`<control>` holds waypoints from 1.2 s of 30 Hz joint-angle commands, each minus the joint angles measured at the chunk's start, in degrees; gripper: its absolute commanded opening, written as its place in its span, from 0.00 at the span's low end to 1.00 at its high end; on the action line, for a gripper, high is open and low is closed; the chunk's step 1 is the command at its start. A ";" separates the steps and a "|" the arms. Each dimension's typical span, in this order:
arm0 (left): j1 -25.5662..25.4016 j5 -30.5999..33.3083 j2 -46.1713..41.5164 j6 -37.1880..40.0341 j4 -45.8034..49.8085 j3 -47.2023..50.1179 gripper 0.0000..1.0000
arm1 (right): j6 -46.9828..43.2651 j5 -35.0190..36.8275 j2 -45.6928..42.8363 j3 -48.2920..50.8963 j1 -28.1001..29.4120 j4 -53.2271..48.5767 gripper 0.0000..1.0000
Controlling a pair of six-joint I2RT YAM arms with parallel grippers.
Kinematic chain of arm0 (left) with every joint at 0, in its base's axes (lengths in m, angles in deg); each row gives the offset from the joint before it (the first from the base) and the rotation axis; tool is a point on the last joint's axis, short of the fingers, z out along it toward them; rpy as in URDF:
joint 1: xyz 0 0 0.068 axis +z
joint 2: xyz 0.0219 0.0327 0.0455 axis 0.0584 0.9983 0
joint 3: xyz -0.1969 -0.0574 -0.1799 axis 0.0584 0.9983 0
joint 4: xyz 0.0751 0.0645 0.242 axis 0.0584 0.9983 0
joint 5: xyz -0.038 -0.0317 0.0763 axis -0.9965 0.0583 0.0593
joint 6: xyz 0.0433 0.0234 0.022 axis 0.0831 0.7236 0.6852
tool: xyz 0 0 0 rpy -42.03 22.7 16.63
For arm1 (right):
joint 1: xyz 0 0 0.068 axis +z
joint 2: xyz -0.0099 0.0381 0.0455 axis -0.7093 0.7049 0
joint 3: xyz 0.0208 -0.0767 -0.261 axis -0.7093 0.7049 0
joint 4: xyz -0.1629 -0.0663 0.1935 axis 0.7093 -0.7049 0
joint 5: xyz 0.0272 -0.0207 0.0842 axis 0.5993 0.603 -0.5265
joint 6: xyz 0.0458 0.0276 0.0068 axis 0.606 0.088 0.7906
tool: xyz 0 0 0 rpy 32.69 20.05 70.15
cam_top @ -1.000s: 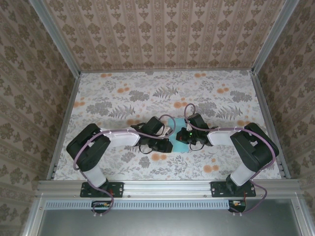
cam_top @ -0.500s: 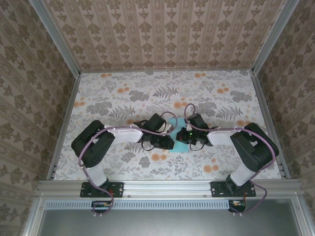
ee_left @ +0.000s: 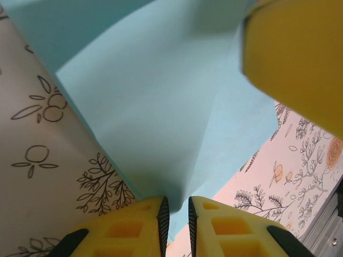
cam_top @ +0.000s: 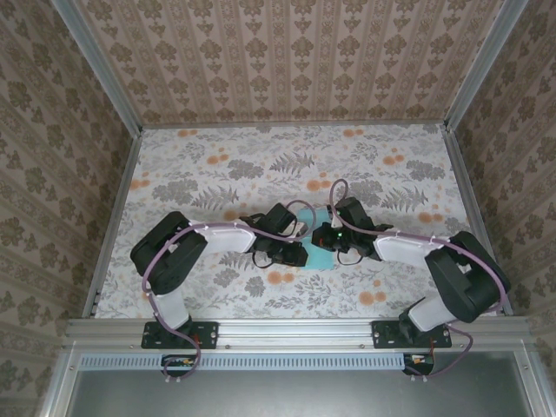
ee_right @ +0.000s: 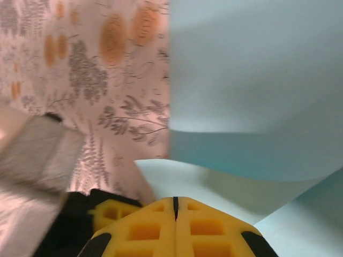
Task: Fold a paper plane with a square sheet of paper (fold left side to right side)
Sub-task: Fold the triangle a second time at the center of the table.
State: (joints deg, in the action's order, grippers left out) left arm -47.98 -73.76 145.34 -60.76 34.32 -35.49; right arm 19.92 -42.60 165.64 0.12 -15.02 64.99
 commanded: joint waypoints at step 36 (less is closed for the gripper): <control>-1.46 5.76 3.70 0.47 9.57 -1.12 0.09 | -2.33 4.86 5.18 2.09 3.51 -3.41 0.00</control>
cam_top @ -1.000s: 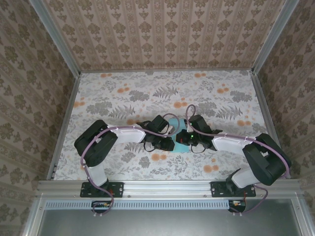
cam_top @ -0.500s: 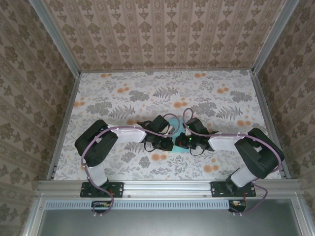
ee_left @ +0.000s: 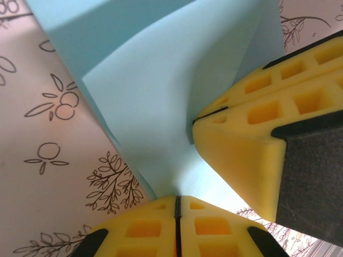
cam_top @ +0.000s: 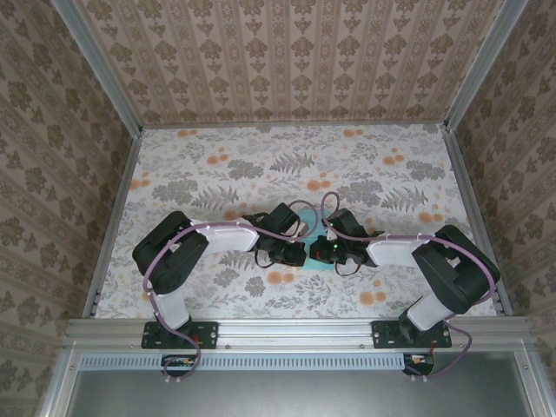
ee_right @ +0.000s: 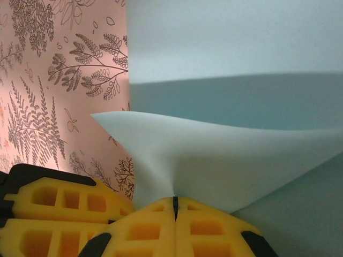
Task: Fold a paper plane with a square sheet of paper (fold left side to right side)
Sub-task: Fold the triangle a second time at the center of the table.
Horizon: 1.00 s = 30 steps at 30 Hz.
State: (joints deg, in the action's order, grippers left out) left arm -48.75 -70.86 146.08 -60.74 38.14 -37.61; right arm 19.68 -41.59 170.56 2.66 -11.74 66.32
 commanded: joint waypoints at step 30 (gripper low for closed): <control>-0.72 3.20 3.31 0.48 6.47 1.24 0.09 | -6.32 3.05 1.05 -2.22 -7.40 -5.92 0.00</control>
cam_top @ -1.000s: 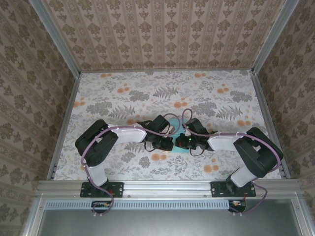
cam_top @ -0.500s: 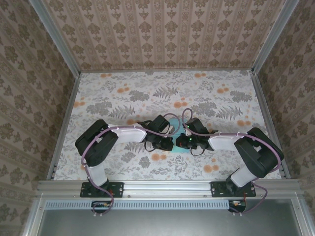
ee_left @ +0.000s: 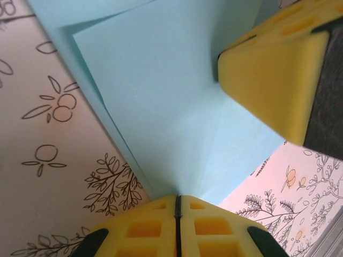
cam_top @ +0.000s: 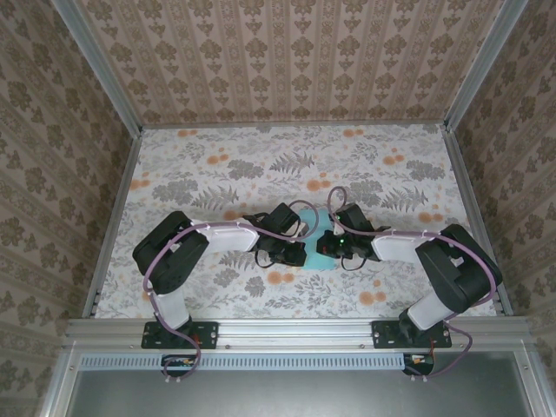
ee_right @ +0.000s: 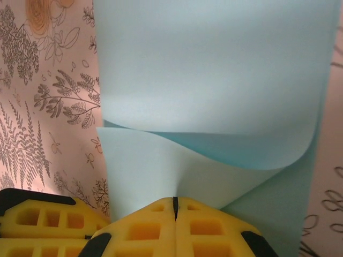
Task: Fold a paper plane with a square sheet of paper (fold left side to right side)
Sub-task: Fold the triangle a second time at the center of the table.
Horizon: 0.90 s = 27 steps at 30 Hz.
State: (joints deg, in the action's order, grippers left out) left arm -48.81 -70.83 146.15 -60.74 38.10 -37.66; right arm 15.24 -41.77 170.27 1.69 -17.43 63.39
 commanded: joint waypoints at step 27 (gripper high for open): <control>-0.65 3.35 2.62 0.54 6.38 1.06 0.09 | -7.43 -0.29 4.60 -4.86 -12.65 -4.93 0.00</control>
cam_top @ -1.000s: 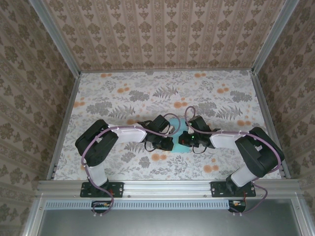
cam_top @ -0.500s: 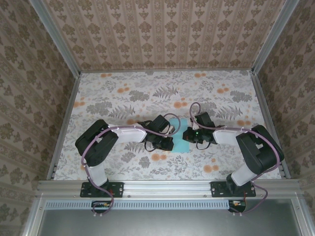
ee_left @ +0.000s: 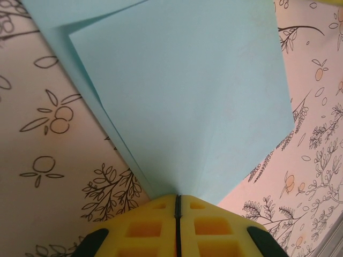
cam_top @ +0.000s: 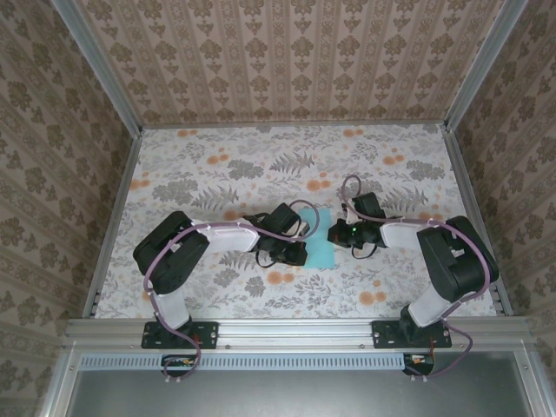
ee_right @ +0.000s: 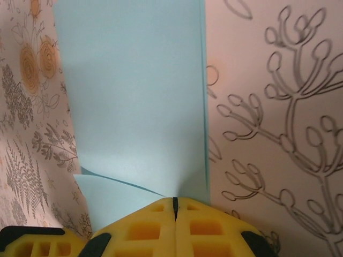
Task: Fold a paper plane with a square sheet of paper (fold left side to right side)
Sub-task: Fold the triangle a second time at the center of the table.
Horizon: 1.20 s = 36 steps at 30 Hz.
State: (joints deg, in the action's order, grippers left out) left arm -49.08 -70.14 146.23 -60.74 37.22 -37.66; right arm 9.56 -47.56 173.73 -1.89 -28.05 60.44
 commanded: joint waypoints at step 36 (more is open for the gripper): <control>-0.54 -2.36 -1.11 1.46 5.52 -4.90 0.09 | 6.87 0.84 2.63 2.01 5.56 1.88 0.00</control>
State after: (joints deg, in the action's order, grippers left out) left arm -49.14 -70.29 146.21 -60.54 41.57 -40.58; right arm 15.94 -48.59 174.71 -0.67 -22.72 65.29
